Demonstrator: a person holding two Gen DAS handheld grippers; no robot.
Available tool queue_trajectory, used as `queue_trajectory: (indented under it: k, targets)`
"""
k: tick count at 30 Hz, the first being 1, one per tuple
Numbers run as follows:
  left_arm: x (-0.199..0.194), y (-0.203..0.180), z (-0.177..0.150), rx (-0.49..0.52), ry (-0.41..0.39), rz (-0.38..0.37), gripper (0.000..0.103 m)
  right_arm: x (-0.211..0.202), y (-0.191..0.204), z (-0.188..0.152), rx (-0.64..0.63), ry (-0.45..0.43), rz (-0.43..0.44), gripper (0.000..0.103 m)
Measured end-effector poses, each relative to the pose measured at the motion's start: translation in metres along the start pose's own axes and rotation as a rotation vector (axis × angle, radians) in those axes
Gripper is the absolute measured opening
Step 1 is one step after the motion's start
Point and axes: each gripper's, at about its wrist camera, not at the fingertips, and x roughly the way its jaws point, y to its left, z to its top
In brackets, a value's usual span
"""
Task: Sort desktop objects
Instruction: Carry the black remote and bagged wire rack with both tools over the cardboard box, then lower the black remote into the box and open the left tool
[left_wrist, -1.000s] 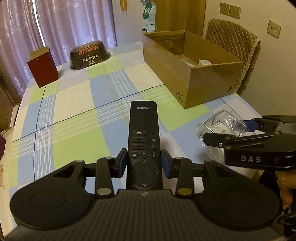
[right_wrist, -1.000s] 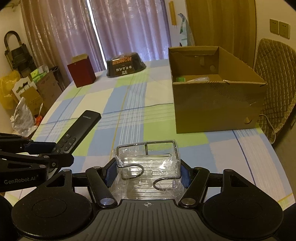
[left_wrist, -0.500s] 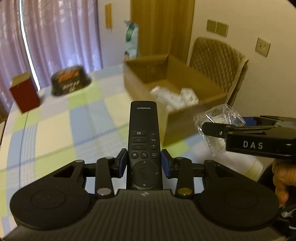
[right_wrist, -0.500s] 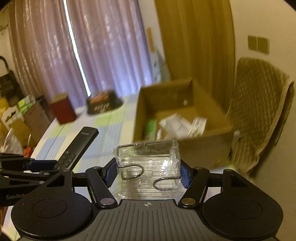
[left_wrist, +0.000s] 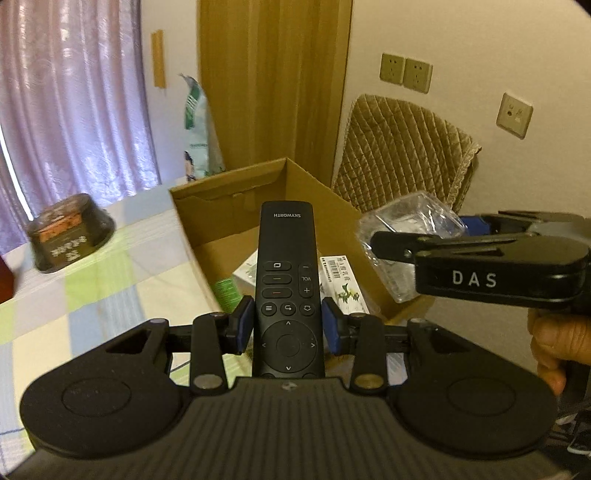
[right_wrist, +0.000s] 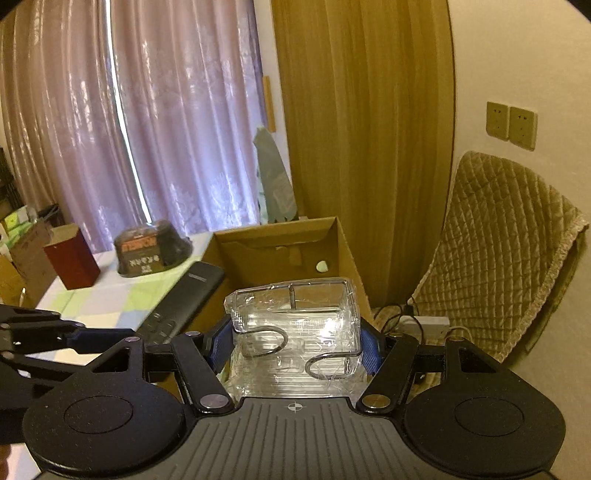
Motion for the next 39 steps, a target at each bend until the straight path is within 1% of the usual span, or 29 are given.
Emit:
queue_trajectory:
  k: [6, 12, 16, 19, 20, 21, 23, 30, 39]
  targets:
    - [0.045, 0.005, 0.004, 0.003, 0.045, 0.0, 0.034, 0.035, -0.013, 0.0, -0.008, 0.042, -0.011, 0.066]
    - [0.073, 0.011, 0.004, 0.003, 0.07, 0.007, 0.034, 0.058, -0.022, -0.006, -0.015, 0.073, -0.016, 0.065]
    - [0.083, 0.013, 0.003, 0.012, 0.078, 0.006, 0.034, 0.066, -0.025, -0.008, -0.013, 0.081, -0.018, 0.066]
    - [0.088, 0.014, 0.002, 0.012, 0.086, 0.013, 0.034, 0.071, -0.025, -0.008, -0.015, 0.085, -0.018, 0.066]
    - [0.088, 0.014, 0.002, 0.012, 0.087, 0.013, 0.033, 0.072, -0.025, -0.008, -0.016, 0.087, -0.018, 0.066]
    - [0.089, 0.014, 0.002, 0.012, 0.087, 0.012, 0.03, 0.073, -0.026, -0.008, -0.016, 0.088, -0.018, 0.066]
    - [0.09, 0.013, 0.003, 0.015, 0.085, 0.009, 0.031, 0.073, -0.026, -0.007, -0.016, 0.088, -0.018, 0.066]
    - [0.083, 0.01, 0.006, 0.031, 0.07, 0.012, 0.031, 0.072, -0.026, -0.005, -0.017, 0.082, -0.018, 0.066]
    - [0.071, 0.015, 0.003, 0.028, 0.066, 0.021, 0.031, 0.07, -0.023, -0.004, -0.02, 0.084, -0.018, 0.066]
